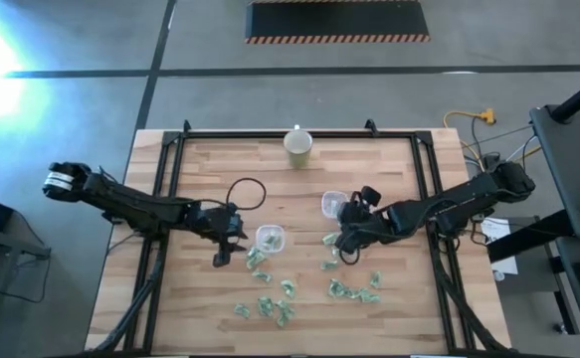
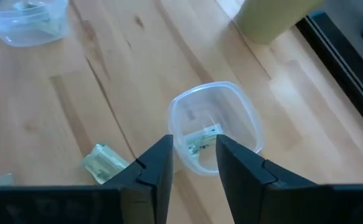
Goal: Pick and place Stevia / Truvia into bins
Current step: Put the green stevia packet into the left transparent container
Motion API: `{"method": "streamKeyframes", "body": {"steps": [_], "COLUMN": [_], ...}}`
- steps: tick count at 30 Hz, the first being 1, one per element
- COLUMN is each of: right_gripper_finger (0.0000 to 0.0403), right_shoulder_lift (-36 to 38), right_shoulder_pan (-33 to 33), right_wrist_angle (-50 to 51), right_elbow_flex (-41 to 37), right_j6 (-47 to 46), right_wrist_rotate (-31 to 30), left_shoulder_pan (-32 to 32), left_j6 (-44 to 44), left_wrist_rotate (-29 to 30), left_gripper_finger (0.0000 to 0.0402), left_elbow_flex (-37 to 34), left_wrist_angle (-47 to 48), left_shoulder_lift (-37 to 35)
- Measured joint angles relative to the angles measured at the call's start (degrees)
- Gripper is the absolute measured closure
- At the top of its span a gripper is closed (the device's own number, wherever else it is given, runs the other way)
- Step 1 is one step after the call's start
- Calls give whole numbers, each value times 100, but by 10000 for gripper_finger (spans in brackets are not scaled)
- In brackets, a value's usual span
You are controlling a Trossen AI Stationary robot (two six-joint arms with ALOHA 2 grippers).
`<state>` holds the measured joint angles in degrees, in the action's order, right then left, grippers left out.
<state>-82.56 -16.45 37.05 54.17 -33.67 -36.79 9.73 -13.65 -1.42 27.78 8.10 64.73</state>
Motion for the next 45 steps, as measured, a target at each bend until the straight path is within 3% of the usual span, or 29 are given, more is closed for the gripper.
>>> {"method": "streamKeyframes", "body": {"steps": [17,25,40,45], "right_gripper_finger": [301,310,314,320], "right_shoulder_lift": [4,4,4,4], "right_shoulder_pan": [-509,-507,-507,-507], "right_wrist_angle": [5,3,-13,-13], "right_elbow_flex": [-116,-170,-277,-327], "right_j6": [-238,-298,-433,-517], "right_wrist_rotate": [-560,-565,-567,-571], "left_shoulder_pan": [416,416,418,416], "left_j6": [-109,-138,-380,-255], "left_wrist_rotate": [255,245,182,151], "left_gripper_finger": [262,293,296,329], "left_elbow_flex": [47,63,63,58], "left_wrist_angle": [-463,-469,-574,-650], "left_shoulder_lift": [1125,1257,1575,1513]}}
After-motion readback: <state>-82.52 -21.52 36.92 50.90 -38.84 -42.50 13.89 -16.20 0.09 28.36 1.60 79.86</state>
